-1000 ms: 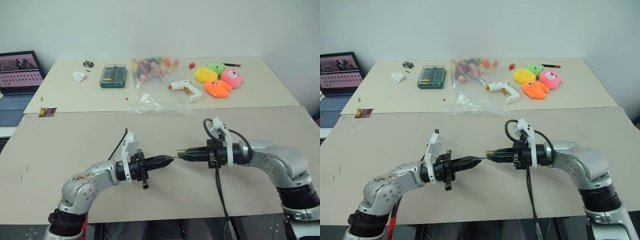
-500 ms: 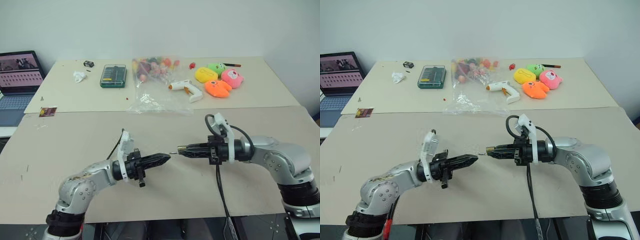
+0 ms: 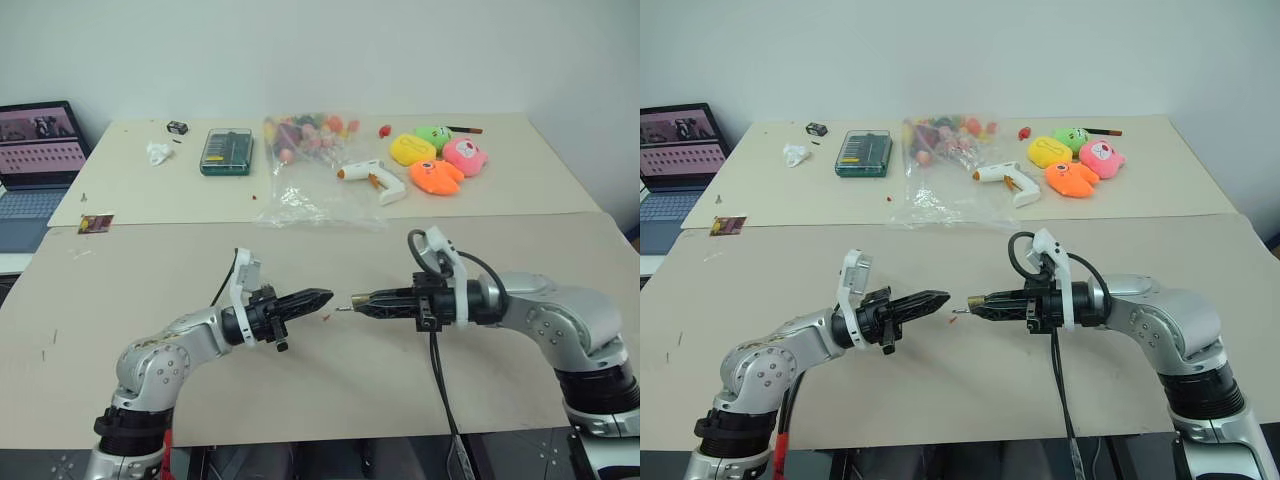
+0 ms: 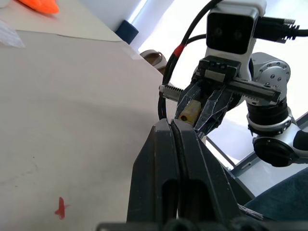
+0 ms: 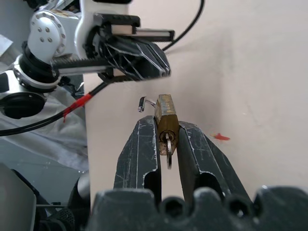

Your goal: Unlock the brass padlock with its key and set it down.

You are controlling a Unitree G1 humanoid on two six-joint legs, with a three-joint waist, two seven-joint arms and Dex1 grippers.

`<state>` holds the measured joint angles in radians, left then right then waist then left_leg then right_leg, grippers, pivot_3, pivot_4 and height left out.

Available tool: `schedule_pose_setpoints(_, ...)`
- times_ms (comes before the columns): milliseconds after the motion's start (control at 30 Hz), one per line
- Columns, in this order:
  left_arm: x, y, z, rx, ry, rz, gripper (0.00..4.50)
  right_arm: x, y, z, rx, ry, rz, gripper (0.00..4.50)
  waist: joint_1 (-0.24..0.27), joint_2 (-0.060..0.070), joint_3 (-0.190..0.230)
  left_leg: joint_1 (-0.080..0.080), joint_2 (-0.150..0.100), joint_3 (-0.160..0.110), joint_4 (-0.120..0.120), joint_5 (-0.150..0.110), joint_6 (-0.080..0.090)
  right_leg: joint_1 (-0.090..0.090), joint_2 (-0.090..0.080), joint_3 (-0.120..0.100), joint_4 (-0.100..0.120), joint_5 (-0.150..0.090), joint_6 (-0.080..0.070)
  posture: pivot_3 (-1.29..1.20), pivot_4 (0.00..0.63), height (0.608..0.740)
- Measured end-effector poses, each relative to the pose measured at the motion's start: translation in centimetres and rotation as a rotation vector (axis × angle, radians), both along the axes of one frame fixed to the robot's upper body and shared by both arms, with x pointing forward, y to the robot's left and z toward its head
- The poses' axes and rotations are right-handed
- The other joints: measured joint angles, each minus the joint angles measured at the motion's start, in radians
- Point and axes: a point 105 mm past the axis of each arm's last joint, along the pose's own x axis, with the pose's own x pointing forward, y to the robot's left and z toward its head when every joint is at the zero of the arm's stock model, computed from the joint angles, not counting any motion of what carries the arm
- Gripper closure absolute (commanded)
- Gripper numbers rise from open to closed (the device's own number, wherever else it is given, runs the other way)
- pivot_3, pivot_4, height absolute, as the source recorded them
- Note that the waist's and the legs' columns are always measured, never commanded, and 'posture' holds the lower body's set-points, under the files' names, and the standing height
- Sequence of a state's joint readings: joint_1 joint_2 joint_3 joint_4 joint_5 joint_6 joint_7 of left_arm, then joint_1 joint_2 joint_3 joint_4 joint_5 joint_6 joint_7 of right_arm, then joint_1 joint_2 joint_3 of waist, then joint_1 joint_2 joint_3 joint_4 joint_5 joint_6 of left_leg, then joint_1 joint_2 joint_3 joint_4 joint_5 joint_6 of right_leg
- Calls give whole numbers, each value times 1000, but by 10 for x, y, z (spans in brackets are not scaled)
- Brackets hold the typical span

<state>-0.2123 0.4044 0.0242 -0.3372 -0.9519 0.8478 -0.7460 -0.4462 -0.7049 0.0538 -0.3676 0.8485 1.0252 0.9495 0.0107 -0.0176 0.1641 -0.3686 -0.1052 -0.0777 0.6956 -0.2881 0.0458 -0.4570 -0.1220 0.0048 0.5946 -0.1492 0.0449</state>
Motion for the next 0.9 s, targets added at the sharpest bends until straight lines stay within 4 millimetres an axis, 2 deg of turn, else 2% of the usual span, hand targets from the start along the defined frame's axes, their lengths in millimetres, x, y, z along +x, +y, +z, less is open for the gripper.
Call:
schedule_pose_setpoints(500, -2, -6, -2, -4, 4, -25, 4436, -1, 2, -2, -2, 8, -3, 4331, -1, 0, 0, 0, 0, 0, 0, 0, 0, 0, 0, 0, 0, 0, 0, 0, 150, 740)
schedule_pose_setpoints(767, -10, -7, -8, 13, 19, -48, 4436, 8, 2, -4, -10, 14, -30, 4331, 0, 0, 0, 0, 0, 0, 0, 0, 0, 0, 0, 0, 0, 0, 0, 0, 150, 740)
schedule_pose_setpoints(900, -15, -4, -18, 62, 24, -62, 4436, 12, 1, -3, -15, 6, -43, 4331, -4, 0, 0, 0, 0, 0, 0, 0, 0, 0, 0, 0, 0, 0, 0, 0, 150, 740)
